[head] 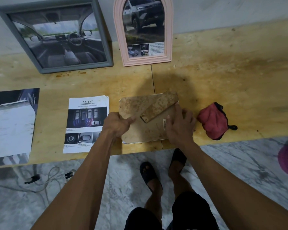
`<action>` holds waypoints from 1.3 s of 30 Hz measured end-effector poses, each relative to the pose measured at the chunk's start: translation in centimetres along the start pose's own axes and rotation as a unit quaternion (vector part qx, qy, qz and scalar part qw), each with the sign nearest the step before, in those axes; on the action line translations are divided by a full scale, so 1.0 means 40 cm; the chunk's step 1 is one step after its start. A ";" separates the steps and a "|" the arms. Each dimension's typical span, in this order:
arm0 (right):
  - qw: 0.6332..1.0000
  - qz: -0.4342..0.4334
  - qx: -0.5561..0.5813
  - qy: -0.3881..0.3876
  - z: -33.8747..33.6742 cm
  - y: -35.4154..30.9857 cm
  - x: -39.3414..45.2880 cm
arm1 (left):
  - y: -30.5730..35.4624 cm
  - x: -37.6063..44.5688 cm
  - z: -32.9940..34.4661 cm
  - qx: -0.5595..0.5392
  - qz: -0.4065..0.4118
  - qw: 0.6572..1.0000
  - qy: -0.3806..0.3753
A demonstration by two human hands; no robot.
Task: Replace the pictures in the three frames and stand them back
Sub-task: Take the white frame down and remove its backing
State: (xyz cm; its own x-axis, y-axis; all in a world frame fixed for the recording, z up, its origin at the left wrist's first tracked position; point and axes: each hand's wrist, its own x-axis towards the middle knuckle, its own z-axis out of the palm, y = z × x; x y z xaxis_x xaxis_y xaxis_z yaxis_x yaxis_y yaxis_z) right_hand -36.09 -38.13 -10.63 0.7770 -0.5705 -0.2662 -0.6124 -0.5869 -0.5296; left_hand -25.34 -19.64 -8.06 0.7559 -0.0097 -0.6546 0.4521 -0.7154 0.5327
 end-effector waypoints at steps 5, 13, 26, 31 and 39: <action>0.999 -0.025 0.026 0.007 -0.010 0.013 0.002 | 0.004 0.002 -0.029 0.012 -0.010 0.998 -0.053; 0.997 -0.064 0.025 0.032 0.011 0.040 0.010 | 0.014 -0.012 -0.057 -0.022 -0.006 0.998 -0.053; 0.998 -0.039 0.023 0.045 0.015 0.036 0.013 | -0.021 -0.020 -0.048 -0.165 -0.026 0.986 0.012; 0.998 -0.036 0.026 0.043 0.009 0.026 0.009 | -0.033 -0.028 -0.048 -0.203 -0.028 0.978 0.038; 0.999 -0.019 0.026 0.025 -0.005 0.009 0.010 | -0.058 -0.029 -0.090 -0.195 -0.052 0.977 0.067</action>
State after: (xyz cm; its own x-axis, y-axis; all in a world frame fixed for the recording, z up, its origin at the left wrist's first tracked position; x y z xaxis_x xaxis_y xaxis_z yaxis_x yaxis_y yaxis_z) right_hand -36.04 -38.68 -10.77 0.7901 -0.5774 -0.2058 -0.5736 -0.5779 -0.5805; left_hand -25.56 -15.45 -6.59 0.7402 0.1586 -0.6534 0.6553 -0.3876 0.6483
